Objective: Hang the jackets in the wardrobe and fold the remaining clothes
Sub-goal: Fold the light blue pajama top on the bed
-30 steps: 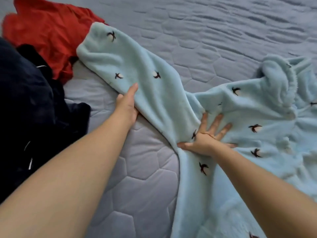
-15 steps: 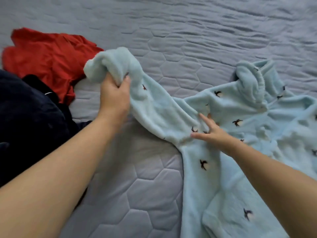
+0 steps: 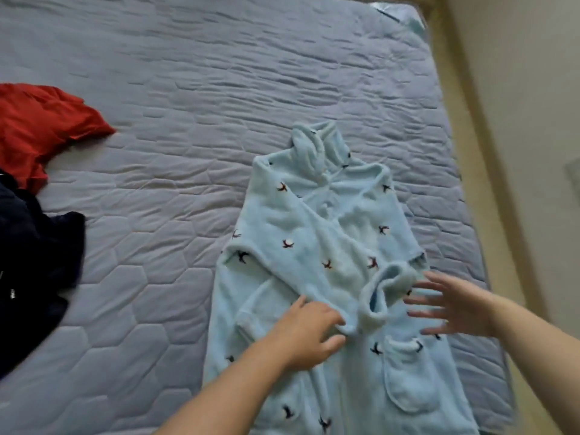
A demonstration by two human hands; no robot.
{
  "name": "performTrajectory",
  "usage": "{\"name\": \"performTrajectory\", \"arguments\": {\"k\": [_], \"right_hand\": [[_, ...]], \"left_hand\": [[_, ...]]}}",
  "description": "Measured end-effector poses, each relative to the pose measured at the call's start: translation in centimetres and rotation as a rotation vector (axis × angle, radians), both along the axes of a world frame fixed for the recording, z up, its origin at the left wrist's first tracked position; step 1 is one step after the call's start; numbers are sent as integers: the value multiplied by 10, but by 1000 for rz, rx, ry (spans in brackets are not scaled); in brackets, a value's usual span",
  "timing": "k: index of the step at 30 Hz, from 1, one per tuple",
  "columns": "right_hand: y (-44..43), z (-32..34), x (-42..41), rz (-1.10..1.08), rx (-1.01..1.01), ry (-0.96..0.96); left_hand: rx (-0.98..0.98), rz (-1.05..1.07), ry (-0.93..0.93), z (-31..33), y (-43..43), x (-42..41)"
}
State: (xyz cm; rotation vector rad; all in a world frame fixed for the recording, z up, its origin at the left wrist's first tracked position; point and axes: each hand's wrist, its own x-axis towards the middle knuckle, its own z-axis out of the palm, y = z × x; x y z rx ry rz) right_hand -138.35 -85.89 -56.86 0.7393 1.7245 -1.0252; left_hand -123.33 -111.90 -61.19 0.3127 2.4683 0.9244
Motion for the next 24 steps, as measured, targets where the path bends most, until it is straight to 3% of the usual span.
{"name": "performTrajectory", "arguments": {"k": [3,6,9,14,18,24], "right_hand": [[32,-21,19,294,332,-62],[14,-30,18,547,369,21],[-29,-37,10,819,413,260],[-110,-53,5,938,357,334],[-171,-54,-5,898,263,416],[-228,-51,-52,985,276,559]], "left_hand": [[21,286,-178,-31,1,31],[116,703,-327,-54,-12,45],[196,1020,-344,-59,-30,40],[369,1255,-417,-61,-59,27],[526,1427,-473,-56,-78,18],[977,1753,-525,-43,-90,2]]}}
